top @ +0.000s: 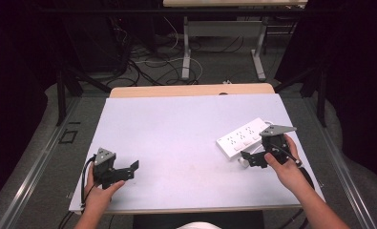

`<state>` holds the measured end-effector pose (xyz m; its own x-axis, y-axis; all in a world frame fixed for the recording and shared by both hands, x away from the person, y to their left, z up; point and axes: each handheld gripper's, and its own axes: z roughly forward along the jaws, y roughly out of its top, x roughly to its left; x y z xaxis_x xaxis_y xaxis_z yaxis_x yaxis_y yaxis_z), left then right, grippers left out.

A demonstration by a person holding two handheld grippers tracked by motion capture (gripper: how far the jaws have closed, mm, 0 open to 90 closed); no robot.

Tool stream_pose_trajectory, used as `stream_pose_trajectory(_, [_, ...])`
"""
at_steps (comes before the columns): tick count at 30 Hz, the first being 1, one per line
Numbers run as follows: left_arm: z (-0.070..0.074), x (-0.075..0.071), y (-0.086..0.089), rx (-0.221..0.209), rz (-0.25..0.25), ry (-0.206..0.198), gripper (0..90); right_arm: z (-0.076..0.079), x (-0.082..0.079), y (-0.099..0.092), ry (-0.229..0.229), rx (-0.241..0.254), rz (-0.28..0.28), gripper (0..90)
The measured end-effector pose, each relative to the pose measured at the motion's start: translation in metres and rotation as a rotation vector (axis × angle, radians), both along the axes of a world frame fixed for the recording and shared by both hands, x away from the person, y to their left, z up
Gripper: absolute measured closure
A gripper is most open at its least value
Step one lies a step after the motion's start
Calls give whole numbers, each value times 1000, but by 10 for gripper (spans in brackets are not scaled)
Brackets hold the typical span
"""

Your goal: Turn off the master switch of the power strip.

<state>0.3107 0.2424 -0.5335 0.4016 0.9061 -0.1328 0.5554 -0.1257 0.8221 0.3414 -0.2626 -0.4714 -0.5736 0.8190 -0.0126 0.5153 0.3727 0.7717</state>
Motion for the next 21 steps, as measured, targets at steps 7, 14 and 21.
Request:
stream_pose_trajectory(7, [0,0,-2,2,-6,-7,26,-6,-7,-4,0,41,-8,0])
stream_pose_trajectory(14, [1,-1,-2,4,-9,-5,26,-12,-16,-11,-14,48,-39,0])
stream_pose_trajectory(21, [1,-1,-3,3,-9,-6,26,-19,-26,-19,-29,60,-57,0])
